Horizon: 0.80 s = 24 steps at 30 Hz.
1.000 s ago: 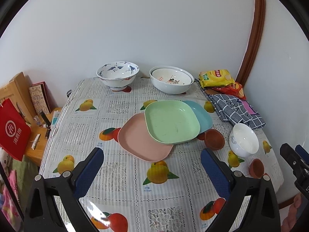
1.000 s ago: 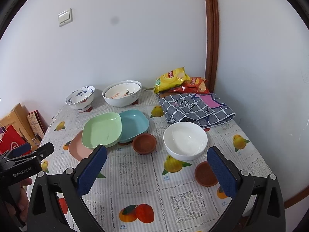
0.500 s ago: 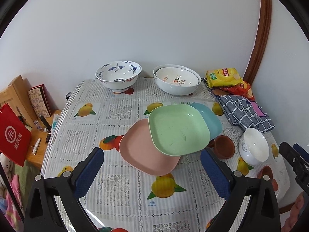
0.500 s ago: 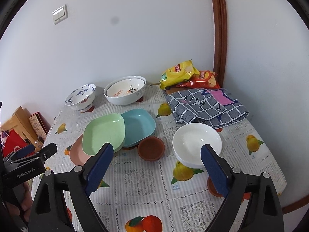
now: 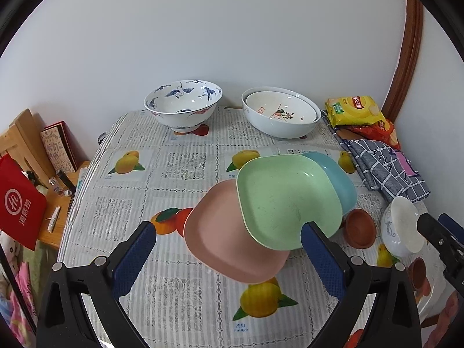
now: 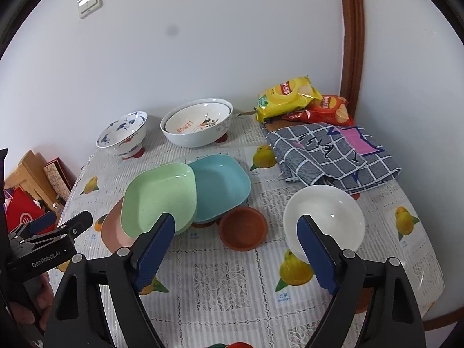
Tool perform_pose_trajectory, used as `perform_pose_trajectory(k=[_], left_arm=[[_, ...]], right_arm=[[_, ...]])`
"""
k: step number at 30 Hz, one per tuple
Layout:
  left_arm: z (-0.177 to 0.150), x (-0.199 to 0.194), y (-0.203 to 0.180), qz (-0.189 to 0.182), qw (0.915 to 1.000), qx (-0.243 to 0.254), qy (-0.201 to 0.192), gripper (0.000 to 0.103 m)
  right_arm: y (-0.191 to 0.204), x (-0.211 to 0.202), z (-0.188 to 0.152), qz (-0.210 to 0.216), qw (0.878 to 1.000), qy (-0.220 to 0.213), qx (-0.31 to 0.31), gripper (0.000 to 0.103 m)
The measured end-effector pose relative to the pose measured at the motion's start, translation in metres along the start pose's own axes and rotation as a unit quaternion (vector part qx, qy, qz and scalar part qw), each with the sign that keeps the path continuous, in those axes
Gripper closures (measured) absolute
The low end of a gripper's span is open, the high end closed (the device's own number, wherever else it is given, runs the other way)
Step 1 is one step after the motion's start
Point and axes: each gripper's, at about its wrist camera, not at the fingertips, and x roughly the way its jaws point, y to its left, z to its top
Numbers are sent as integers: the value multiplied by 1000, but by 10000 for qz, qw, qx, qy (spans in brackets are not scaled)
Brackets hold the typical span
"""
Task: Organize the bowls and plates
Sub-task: 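Move the left gripper toward the rim of the green square plate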
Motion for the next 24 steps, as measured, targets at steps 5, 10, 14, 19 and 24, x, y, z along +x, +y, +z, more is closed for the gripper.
perform_pose_trajectory(k=[5, 10, 14, 19, 24], left_arm=[[5, 18, 1, 6, 9999, -5, 119, 5], [12, 32, 2, -43, 9998, 0, 172, 6], [17, 46, 1, -52, 9996, 47, 271, 10], [25, 64, 4, -103, 9993, -15, 359, 22], [33, 85, 2, -165, 9985, 66, 514, 25]], right_arm=[[8, 17, 4, 18, 9999, 94, -110, 17], [14, 37, 10, 65, 9996, 194, -168, 19], [18, 55, 14, 85, 9993, 296, -200, 22], [25, 77, 19, 135, 9986, 416, -295, 28], [30, 97, 20, 223, 9975, 583, -321, 37]])
